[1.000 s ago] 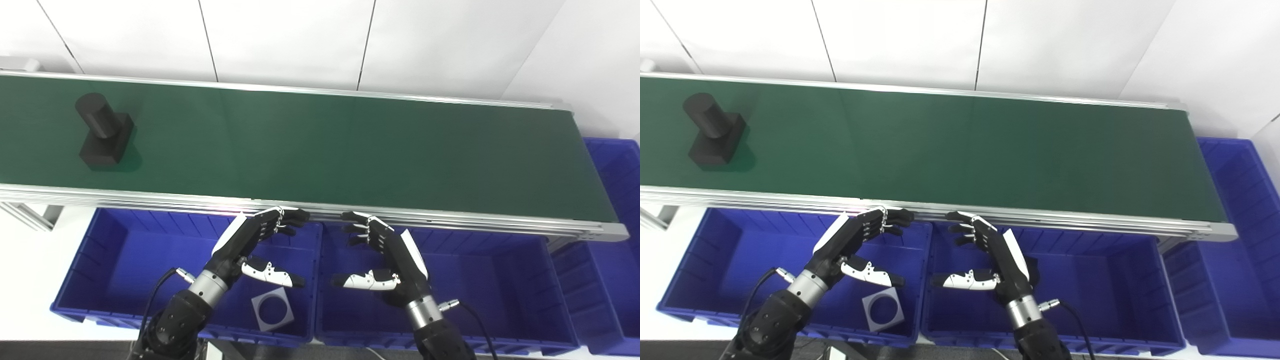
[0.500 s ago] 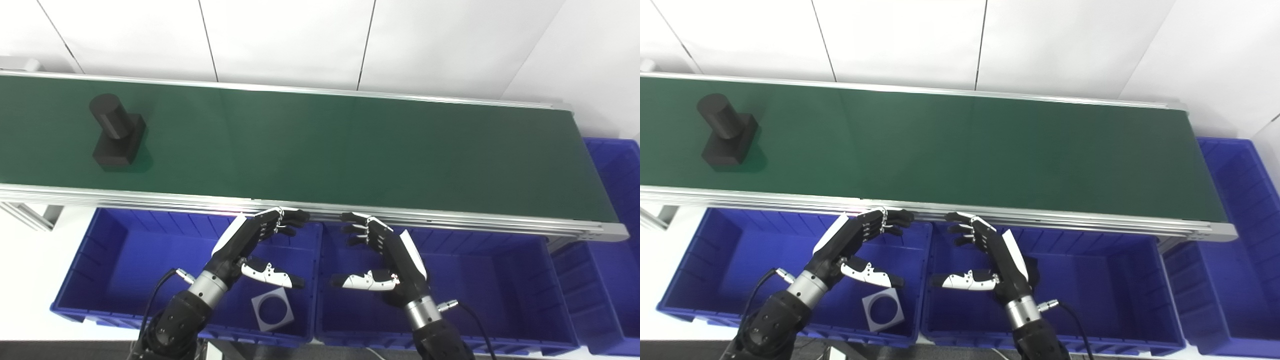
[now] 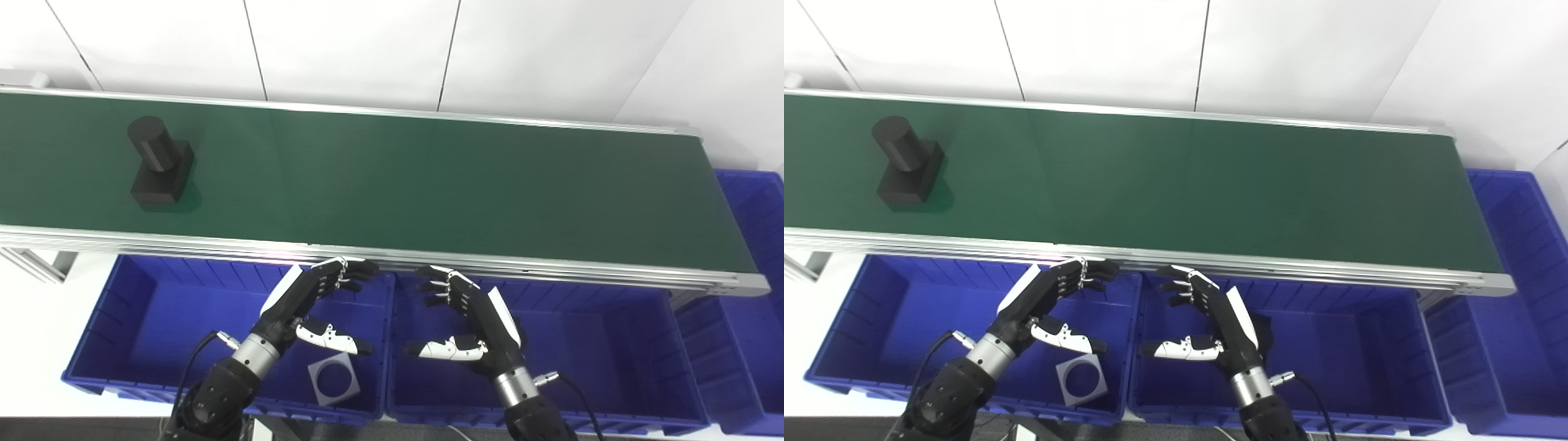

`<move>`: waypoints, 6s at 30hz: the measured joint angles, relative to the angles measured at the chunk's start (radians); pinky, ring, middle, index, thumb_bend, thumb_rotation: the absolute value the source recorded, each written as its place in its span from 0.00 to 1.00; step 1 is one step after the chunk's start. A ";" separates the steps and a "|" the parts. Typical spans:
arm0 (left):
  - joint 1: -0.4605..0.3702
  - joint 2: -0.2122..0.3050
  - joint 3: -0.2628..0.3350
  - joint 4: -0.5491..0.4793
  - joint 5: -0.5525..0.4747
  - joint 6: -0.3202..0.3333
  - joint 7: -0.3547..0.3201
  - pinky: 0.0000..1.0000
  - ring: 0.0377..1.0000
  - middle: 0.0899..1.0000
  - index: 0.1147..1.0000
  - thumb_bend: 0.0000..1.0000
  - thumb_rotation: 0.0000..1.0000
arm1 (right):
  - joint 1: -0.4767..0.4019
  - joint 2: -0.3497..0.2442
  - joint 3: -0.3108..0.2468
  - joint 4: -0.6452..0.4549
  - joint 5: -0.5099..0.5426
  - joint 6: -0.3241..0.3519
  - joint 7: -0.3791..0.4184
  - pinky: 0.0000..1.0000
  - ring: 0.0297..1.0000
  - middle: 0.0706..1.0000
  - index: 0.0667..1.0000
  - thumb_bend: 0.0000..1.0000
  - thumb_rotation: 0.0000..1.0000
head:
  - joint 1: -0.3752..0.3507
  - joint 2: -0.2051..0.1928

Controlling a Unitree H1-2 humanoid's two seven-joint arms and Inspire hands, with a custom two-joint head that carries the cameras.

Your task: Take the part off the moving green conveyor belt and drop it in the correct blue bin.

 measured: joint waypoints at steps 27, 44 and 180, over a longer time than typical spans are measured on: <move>-0.067 -0.041 -0.089 0.229 0.055 -0.107 0.108 0.73 0.74 0.74 0.68 0.94 0.03 | -0.031 -0.063 -0.003 0.119 0.086 -0.009 0.006 0.66 0.76 0.82 0.74 0.83 0.19 | 0.192 -0.163; -0.079 -0.040 -0.099 0.248 0.065 -0.107 0.129 0.74 0.75 0.74 0.68 0.94 0.04 | -0.025 -0.044 -0.068 0.094 0.196 -0.009 0.080 0.68 0.74 0.81 0.75 0.80 0.15 | 0.193 -0.186; -0.101 -0.023 -0.206 0.273 0.020 -0.129 0.230 0.75 0.75 0.75 0.70 0.93 0.02 | -0.867 0.104 -0.045 0.841 -0.069 -0.007 -0.114 0.64 0.75 0.85 0.83 0.99 0.22 | 0.094 -0.217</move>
